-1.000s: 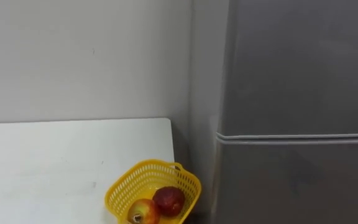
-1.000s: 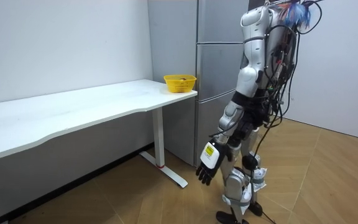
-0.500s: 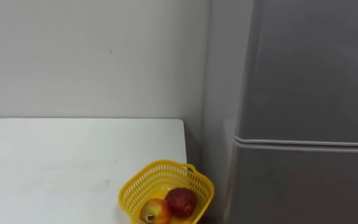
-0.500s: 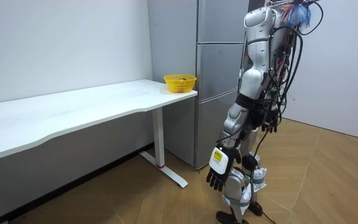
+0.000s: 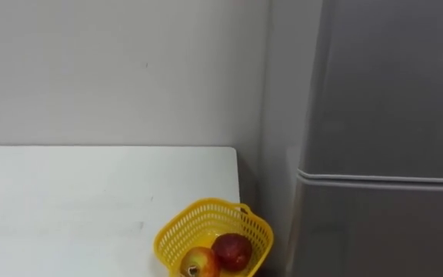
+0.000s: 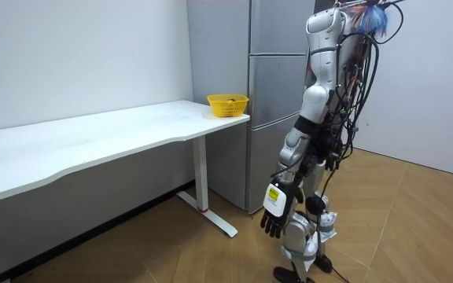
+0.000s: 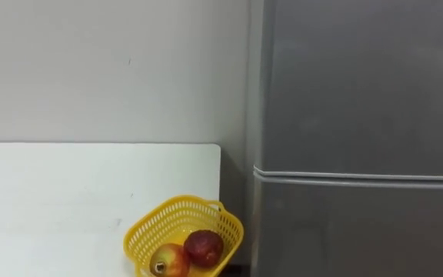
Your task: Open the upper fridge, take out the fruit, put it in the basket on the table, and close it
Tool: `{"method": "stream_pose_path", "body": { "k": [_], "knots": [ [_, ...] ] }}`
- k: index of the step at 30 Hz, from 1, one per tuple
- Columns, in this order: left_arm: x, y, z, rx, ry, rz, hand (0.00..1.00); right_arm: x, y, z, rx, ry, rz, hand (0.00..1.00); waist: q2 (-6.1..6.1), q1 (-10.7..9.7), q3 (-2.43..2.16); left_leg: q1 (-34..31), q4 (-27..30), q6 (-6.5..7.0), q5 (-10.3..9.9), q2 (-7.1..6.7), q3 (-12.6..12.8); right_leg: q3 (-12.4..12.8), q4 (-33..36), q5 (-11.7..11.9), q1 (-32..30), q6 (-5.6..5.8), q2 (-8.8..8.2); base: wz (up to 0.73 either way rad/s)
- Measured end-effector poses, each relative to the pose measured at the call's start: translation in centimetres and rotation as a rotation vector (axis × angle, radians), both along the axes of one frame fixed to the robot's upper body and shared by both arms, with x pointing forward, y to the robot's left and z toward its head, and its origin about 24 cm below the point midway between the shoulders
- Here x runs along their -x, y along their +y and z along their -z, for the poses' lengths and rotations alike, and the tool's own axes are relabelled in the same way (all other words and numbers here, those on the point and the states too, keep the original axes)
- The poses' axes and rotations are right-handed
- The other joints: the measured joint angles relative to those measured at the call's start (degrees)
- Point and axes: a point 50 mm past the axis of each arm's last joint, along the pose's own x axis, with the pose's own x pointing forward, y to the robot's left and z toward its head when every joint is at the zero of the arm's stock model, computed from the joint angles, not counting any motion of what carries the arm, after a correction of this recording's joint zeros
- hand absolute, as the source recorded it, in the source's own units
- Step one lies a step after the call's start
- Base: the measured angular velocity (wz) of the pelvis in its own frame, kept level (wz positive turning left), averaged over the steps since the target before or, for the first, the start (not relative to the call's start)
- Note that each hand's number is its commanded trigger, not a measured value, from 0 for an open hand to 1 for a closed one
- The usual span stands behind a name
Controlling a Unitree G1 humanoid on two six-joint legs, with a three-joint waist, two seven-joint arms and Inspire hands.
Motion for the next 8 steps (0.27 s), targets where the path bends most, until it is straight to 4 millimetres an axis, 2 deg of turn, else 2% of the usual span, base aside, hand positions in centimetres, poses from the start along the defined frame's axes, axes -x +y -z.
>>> {"method": "stream_pose_path", "body": {
  "k": [8],
  "knots": [
    [0.1,-0.1,0.0,-0.009,0.025,0.032,0.00,1.4,0.3,0.1,-0.032,0.068,0.014,0.00,-0.29,-0.4,-0.03,1.9,0.6,-0.12,-0.7,-0.02,0.2,0.1,0.2,-0.8,1.8,0.09,-0.11,0.00]
  ]
}}
